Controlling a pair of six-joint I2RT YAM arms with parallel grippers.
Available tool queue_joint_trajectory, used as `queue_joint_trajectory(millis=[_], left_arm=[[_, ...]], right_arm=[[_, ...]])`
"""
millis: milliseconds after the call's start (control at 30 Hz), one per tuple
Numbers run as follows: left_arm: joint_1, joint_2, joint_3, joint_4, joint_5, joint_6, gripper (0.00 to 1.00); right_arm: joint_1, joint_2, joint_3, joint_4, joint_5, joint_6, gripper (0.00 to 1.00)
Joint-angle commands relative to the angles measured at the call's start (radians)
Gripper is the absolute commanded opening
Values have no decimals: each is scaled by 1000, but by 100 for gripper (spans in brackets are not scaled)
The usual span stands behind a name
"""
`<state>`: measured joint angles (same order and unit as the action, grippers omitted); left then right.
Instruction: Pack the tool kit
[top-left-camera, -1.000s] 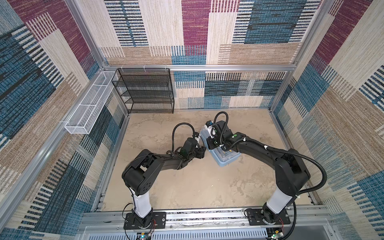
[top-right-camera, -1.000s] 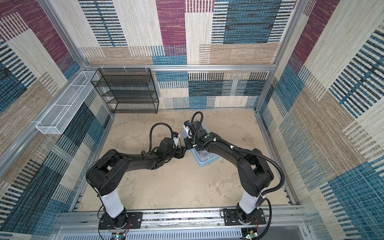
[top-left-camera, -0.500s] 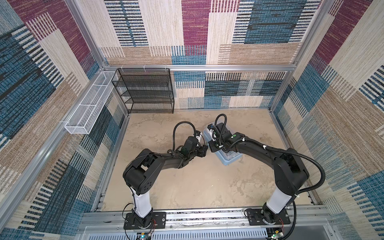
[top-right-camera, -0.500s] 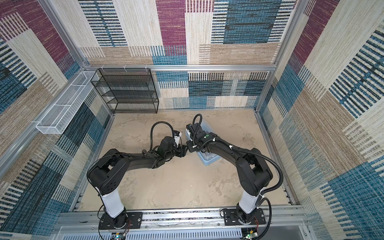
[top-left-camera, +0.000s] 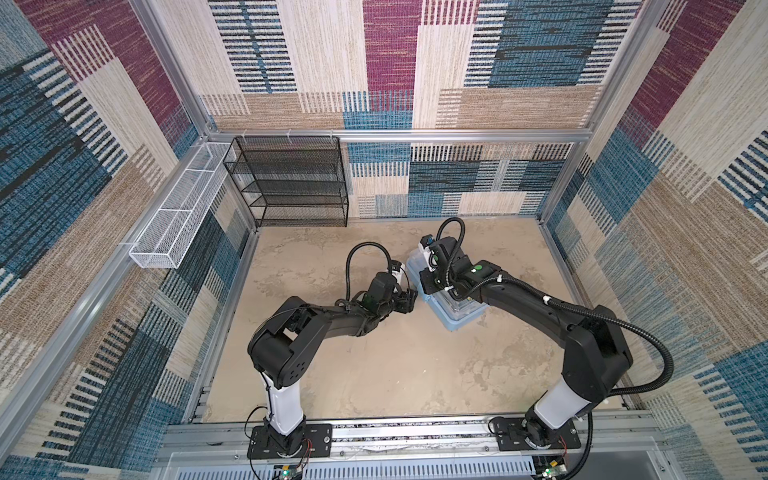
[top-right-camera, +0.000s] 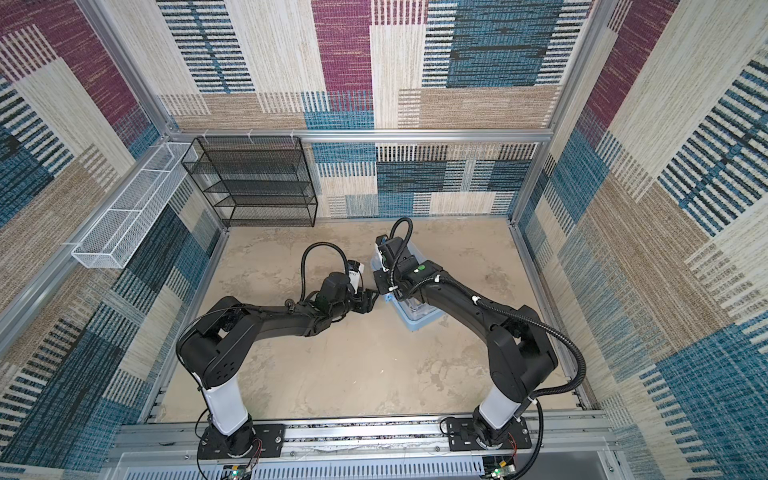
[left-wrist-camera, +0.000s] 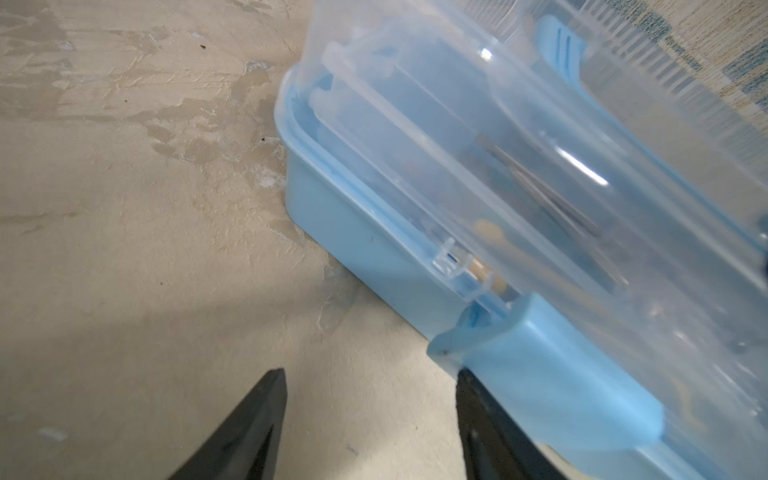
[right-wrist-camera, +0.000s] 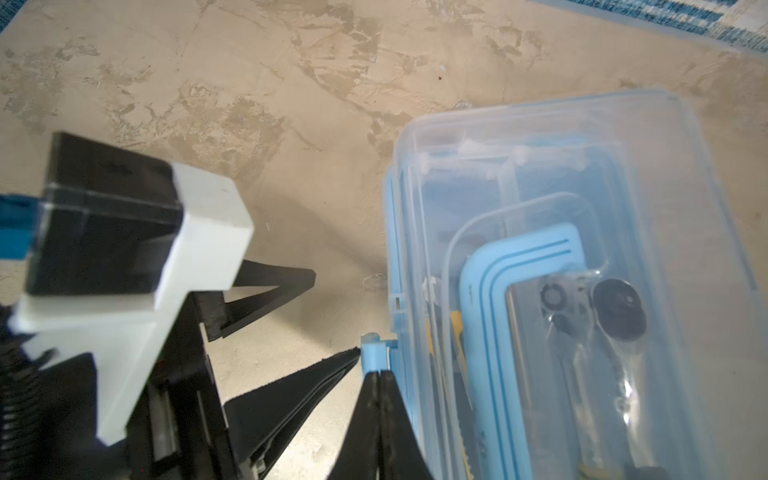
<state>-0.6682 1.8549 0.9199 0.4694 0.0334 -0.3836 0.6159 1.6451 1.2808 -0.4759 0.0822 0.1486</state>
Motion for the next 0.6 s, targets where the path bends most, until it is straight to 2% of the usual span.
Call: queue_joint_trajectory(millis=[0, 367, 567], left_arm=[[1, 3, 6, 39, 17, -16, 68], [-1, 5, 18, 23, 26, -17, 68], [0, 8, 14, 21, 27, -18, 67]], right_arm=[[1, -8, 5, 14, 19, 8, 7], [-1, -43, -14, 29, 76, 4, 7], [6, -32, -54, 55, -61, 15, 3]])
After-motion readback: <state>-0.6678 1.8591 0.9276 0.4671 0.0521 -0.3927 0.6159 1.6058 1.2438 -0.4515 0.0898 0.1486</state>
